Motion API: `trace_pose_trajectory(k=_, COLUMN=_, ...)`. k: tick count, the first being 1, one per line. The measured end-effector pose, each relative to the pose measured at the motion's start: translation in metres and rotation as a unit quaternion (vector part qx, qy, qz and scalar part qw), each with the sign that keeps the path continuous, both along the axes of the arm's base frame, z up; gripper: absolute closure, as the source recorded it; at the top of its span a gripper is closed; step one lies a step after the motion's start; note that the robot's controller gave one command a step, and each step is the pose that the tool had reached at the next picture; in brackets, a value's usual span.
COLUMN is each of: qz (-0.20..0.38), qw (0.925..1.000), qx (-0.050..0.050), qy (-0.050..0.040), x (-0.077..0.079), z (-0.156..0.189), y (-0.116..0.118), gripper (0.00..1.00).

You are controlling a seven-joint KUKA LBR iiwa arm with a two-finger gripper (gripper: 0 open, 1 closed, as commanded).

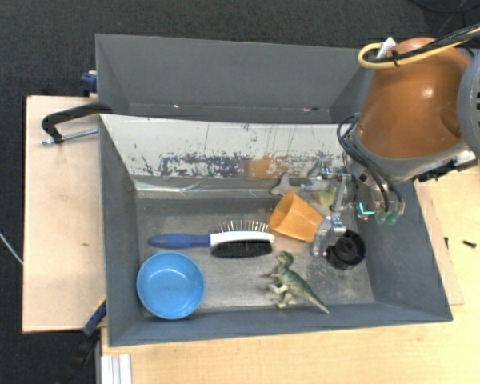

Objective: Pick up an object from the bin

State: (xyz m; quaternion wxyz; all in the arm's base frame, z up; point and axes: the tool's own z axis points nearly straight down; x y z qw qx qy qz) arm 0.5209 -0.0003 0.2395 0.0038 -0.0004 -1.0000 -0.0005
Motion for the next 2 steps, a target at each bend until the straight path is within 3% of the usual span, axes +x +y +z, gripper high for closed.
trace_pose_trajectory(k=1, qz=0.155, qw=0.988, qx=-0.002, qy=-0.0024, x=-0.003, z=-0.143, y=0.015, gripper=0.0)
trace_pose_trajectory(k=2, qz=0.1, qw=0.9949, qx=-0.001, qy=-0.0032, x=0.034, z=-0.136, y=0.038, gripper=0.0)
